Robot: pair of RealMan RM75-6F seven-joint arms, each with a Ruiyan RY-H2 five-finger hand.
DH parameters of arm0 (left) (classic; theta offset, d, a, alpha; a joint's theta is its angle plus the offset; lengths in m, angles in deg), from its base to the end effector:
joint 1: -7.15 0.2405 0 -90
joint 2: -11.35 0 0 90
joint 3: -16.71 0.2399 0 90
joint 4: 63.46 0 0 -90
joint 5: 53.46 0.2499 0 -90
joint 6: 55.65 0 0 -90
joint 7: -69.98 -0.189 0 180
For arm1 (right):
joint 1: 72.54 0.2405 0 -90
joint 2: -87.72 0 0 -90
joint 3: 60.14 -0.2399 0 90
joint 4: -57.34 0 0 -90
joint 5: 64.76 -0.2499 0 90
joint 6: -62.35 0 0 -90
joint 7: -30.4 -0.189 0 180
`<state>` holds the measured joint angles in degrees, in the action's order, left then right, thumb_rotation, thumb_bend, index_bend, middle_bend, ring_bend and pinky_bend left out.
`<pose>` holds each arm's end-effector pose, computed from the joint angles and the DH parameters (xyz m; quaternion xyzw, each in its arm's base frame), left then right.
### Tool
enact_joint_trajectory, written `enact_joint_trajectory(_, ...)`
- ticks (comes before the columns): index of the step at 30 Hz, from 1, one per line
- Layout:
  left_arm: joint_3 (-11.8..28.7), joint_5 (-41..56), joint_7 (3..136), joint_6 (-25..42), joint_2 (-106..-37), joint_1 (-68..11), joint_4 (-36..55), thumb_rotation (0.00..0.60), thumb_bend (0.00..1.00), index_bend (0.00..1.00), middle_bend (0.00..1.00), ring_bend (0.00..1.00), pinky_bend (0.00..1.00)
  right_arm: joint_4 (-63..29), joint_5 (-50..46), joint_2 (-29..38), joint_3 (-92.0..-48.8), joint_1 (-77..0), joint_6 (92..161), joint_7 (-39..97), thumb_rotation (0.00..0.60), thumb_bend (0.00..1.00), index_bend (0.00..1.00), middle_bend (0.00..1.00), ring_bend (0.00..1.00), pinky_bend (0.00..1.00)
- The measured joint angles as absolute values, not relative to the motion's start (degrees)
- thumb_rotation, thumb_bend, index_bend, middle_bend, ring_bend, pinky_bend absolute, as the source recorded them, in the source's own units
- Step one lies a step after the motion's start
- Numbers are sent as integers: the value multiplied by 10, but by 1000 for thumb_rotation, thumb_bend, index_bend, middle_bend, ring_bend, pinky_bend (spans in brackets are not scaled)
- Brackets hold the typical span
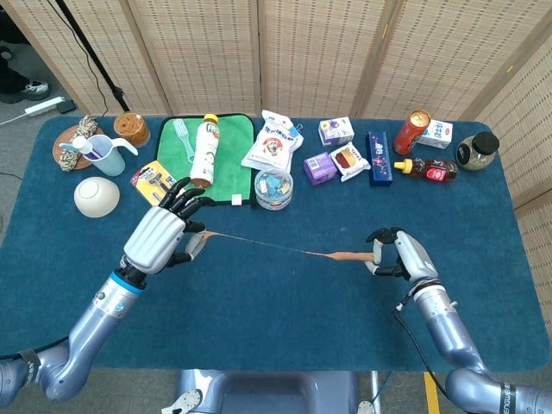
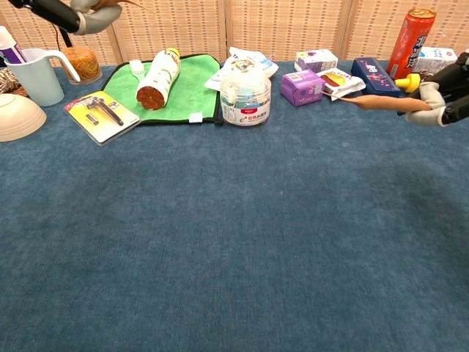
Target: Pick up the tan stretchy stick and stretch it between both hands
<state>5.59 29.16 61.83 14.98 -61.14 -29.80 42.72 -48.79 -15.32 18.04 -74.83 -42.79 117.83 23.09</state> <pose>-0.0575 0.3344 0.0387 -0.6905 -0.3137 -0.5477 0.3534 -0.1895 -0.3485 0.0147 0.4925 -0.6599 0.4330 0.3668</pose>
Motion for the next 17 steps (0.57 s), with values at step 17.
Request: enact_joint_trajectory(17, 64, 294, 641, 152, -588, -279, 416, 600, 435, 808, 278, 144, 28, -474, -145, 186, -747, -437, 1172, 214, 600, 383, 757, 359, 312, 77)
